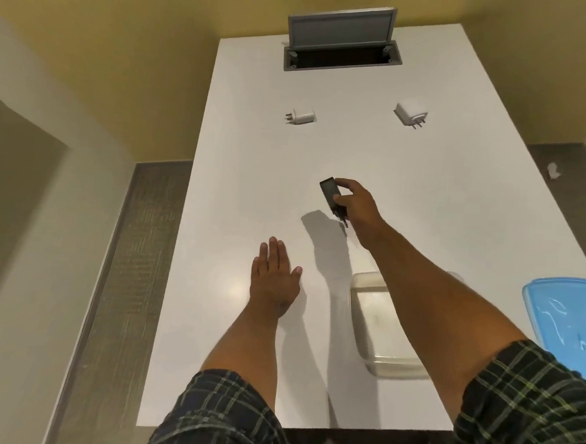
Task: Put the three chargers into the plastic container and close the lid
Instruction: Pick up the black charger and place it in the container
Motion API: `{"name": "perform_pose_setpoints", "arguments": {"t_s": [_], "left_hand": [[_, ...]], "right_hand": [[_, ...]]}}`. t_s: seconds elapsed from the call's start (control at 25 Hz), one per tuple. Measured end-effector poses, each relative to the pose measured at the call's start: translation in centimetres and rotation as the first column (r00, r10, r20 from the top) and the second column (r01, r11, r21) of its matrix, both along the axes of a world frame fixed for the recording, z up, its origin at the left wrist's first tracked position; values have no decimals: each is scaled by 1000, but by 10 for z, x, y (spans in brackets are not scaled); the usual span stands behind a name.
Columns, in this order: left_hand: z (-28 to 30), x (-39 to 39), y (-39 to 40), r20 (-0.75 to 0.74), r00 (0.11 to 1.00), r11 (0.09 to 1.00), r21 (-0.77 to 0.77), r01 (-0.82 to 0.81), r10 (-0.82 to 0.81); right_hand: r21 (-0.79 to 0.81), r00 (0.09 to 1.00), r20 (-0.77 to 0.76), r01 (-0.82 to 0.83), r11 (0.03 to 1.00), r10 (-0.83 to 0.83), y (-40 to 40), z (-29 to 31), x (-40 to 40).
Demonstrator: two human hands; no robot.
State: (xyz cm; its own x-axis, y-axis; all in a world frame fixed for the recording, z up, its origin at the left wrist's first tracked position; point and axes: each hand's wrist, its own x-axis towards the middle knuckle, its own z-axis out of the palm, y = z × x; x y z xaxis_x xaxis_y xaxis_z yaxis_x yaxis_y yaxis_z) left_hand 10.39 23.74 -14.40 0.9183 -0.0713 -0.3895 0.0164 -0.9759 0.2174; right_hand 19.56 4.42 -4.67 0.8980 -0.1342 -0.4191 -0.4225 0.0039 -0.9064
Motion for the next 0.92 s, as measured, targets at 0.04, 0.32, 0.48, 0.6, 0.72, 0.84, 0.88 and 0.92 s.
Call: {"name": "perform_pose_setpoints", "arguments": {"t_s": [0.04,0.32,0.48,0.6,0.72,0.84,0.88,0.92], "left_hand": [[1,-6,1,-16,1000,1000,5,14,-14],[15,-66,-24,-143,989,998,34,49,-43],[25,-66,-40,-255,967,999,32,28,-19],[26,-66,-41,-341,937,993,55,106,-81],[25,-68,-37,-372,923,988,80,136,-97],[28,-68,-42,-360,929,979,141,148,-88],[30,-69,-44,-357,930,977,154,149,-85],[30,-70,-45,-349,933,976,159,150,-87]], "right_hand": [[71,998,-1,68,995,-68,-8,5,-8],[107,988,-112,-93,990,105,-57,21,-54],[-100,893,-59,-451,887,447,-77,32,-73],[-289,728,-106,-674,680,677,-86,49,-85],[-415,532,-250,-814,407,809,-86,54,-99],[-491,412,-343,-845,213,844,-90,47,-116],[-519,373,-375,-843,141,849,-90,44,-121],[-562,328,-409,-826,47,851,-89,40,-127]]}}
